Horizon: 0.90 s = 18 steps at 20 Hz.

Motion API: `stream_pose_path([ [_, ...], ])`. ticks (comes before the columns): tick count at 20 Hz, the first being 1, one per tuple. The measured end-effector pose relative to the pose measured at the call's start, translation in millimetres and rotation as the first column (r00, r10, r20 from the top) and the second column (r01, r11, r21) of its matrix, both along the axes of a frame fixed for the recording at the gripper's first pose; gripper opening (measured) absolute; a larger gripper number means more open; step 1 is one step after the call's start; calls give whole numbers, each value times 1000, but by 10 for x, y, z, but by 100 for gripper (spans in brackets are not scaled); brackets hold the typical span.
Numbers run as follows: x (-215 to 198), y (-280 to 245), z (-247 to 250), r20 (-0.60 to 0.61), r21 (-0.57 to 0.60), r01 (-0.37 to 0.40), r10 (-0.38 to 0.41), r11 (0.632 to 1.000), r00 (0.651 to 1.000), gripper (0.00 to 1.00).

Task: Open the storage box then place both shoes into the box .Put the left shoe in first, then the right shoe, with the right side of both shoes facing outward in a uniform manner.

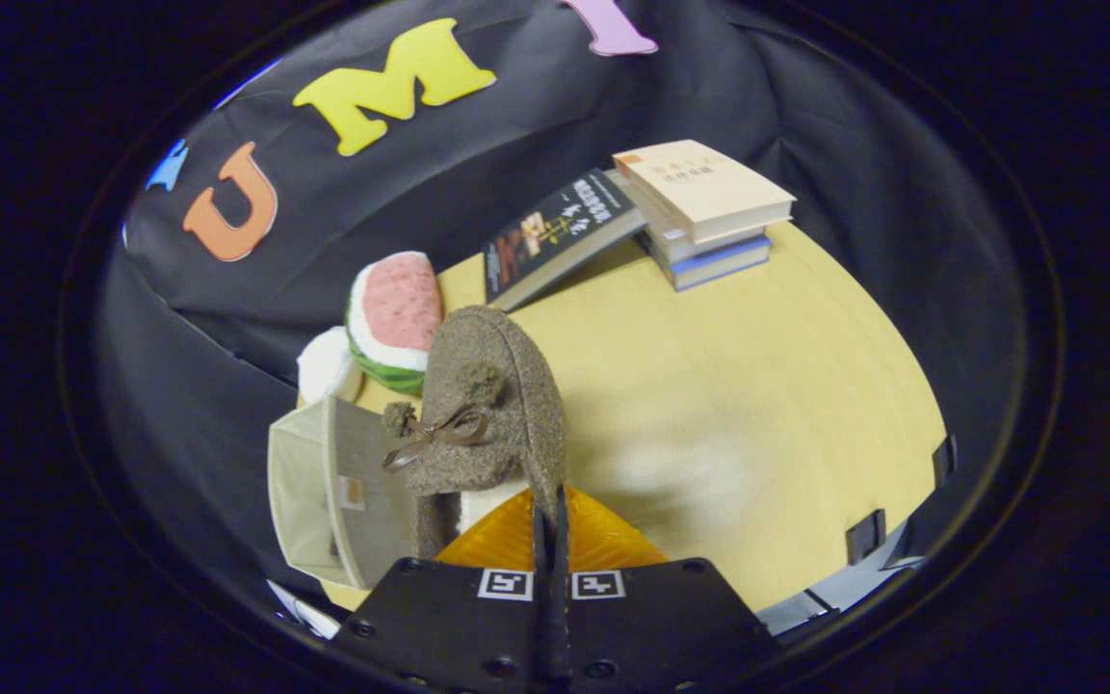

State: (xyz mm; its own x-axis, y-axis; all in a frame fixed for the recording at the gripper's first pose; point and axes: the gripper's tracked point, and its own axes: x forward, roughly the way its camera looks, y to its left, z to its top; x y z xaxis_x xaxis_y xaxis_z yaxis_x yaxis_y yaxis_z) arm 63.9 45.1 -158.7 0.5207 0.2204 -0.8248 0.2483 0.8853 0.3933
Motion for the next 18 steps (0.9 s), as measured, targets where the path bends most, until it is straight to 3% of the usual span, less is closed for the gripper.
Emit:
stream_pose_path([
  [5,145,1133,463,66,23,-65,64,998,996,0],
  [10,216,2035,372,70,-5,-134,135,991,988,0],
  [18,147,2452,-195,-11,-121,-168,168,978,986,0],
])
